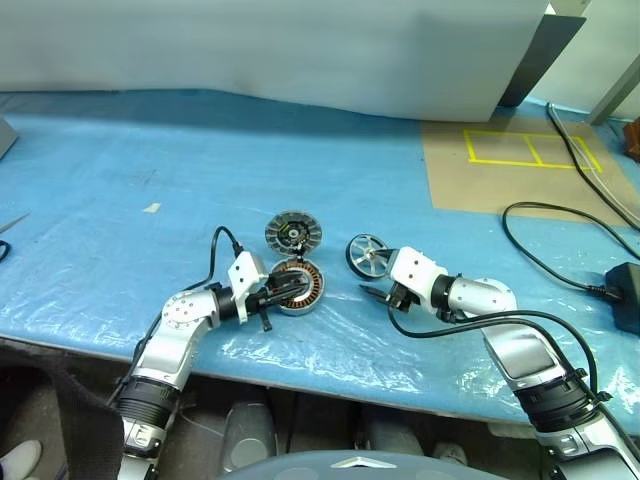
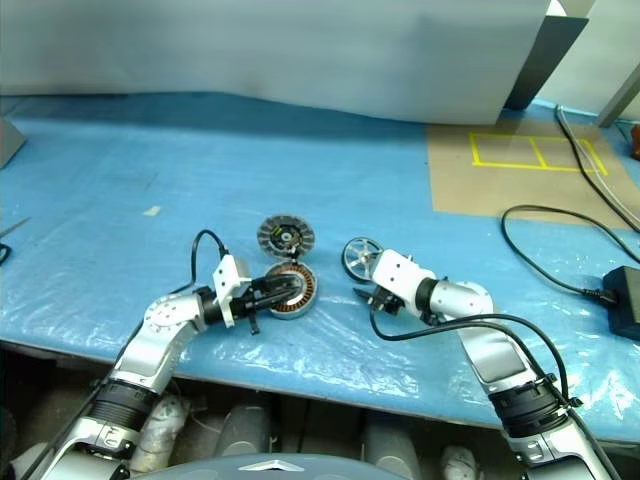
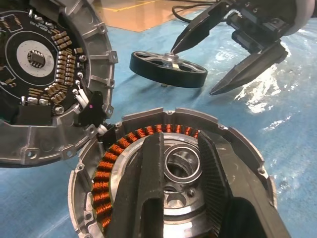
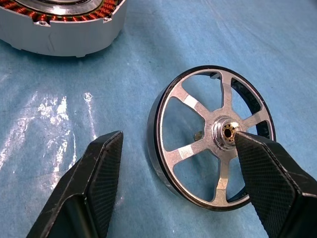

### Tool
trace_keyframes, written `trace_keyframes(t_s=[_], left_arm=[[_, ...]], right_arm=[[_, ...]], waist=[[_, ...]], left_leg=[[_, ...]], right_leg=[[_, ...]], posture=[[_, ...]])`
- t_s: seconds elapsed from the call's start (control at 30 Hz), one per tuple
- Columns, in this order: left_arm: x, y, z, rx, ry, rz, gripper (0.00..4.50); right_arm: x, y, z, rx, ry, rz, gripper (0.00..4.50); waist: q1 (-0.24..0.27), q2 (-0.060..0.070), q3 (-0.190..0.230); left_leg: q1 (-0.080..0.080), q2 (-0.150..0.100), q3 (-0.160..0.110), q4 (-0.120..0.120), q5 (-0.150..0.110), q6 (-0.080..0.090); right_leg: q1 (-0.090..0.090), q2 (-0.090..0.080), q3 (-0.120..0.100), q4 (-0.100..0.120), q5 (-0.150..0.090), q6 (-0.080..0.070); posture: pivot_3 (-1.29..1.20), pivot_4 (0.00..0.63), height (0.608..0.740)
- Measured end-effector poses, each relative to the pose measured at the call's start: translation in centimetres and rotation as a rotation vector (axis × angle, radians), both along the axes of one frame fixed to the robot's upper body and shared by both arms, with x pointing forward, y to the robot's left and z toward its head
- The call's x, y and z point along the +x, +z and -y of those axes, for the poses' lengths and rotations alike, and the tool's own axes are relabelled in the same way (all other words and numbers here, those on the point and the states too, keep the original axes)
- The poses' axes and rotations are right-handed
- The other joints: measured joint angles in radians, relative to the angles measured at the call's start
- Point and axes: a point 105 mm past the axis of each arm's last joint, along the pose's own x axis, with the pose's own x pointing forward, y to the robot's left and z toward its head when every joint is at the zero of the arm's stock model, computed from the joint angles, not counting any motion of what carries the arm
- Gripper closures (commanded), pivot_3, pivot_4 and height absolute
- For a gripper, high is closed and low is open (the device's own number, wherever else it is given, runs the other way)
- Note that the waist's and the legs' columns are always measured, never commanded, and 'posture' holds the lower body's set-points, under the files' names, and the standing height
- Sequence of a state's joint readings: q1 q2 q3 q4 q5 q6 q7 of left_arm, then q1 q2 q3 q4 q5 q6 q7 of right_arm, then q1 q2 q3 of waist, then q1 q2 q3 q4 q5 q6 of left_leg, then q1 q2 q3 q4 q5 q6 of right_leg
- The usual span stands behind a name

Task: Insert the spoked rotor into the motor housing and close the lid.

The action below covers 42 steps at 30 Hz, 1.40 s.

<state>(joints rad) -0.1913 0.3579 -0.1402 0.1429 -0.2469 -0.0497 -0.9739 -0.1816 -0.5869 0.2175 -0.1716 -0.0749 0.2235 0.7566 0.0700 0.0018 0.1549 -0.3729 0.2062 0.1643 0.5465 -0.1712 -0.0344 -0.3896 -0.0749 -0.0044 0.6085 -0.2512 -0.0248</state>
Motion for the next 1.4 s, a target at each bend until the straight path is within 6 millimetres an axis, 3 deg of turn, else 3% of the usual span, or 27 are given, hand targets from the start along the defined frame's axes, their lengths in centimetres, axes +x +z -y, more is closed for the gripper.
trace_keyframes(t_s=[0.33,0.37,0.47,0.6,0.83,1.07,1.2,1.4], left_arm=[[-0.2,0.1,-0.2,0.025,-0.001,-0.024,3.83],[-0.2,0.2,-0.2,0.029,-0.001,-0.028,3.11],[-0.2,0.3,-0.5,0.047,0.003,-0.034,2.20],[0.1,0.3,-0.7,0.056,0.033,-0.028,2.20],[0.1,0.3,-0.5,0.056,0.035,-0.026,2.20],[0.0,0.3,-0.6,0.049,0.034,-0.034,2.20],[-1.3,1.2,-0.8,-0.003,-0.001,-0.045,2.20],[-3.3,0.9,-3.7,0.022,-0.038,-0.087,2.20]], right_arm=[[0.0,-0.1,0.0,-0.003,-0.005,0.004,0.79],[0.0,-0.1,0.0,-0.003,-0.005,0.004,0.79],[0.0,-0.1,0.0,0.000,-0.004,0.001,0.79],[-0.1,0.5,-0.5,0.087,0.013,-0.024,0.79],[-0.2,5.5,-1.5,0.180,0.116,0.032,0.79],[-0.9,6.5,-1.7,0.185,0.153,-0.024,0.79],[-1.4,6.8,-2.0,0.186,0.164,-0.047,0.79],[-2.3,8.2,-3.6,0.277,0.251,-0.160,0.79]], waist=[[-0.001,0.000,0.000],[-0.001,0.000,0.000],[-0.001,0.000,0.000],[-0.001,0.000,0.000],[-0.001,0.000,0.000],[-0.001,0.000,0.000],[-0.001,0.000,0.000],[-0.002,0.001,0.000]], left_leg=[[0.000,0.000,0.000,0.000,0.000,0.000],[0.000,0.000,0.000,0.000,0.000,0.000],[0.001,0.000,0.000,0.000,0.000,0.000],[0.000,0.000,0.000,0.000,0.000,0.000],[0.000,0.000,0.000,0.000,0.000,0.000],[0.000,0.000,0.001,0.000,0.000,0.000],[-0.001,0.000,0.001,-0.001,0.000,0.000],[-0.001,0.000,0.002,-0.001,0.000,0.000]], right_leg=[[0.000,0.000,0.000,0.000,0.000,0.000],[0.000,0.000,0.000,0.000,0.000,0.000],[0.000,0.000,0.000,0.000,0.000,0.000],[0.000,0.000,0.000,0.000,0.000,0.000],[-0.001,0.000,0.000,0.000,0.000,0.000],[-0.001,0.000,0.001,0.000,0.000,0.000],[-0.002,0.001,0.000,0.000,0.000,0.000],[-0.003,0.001,0.001,0.001,0.000,-0.001]], posture=[[0.00,0.150,0.740],[0.00,0.150,0.740],[0.00,0.150,0.740],[0.00,0.150,0.740],[0.00,0.150,0.740],[0.00,0.150,0.740],[0.00,0.150,0.740],[0.00,0.150,0.740]])
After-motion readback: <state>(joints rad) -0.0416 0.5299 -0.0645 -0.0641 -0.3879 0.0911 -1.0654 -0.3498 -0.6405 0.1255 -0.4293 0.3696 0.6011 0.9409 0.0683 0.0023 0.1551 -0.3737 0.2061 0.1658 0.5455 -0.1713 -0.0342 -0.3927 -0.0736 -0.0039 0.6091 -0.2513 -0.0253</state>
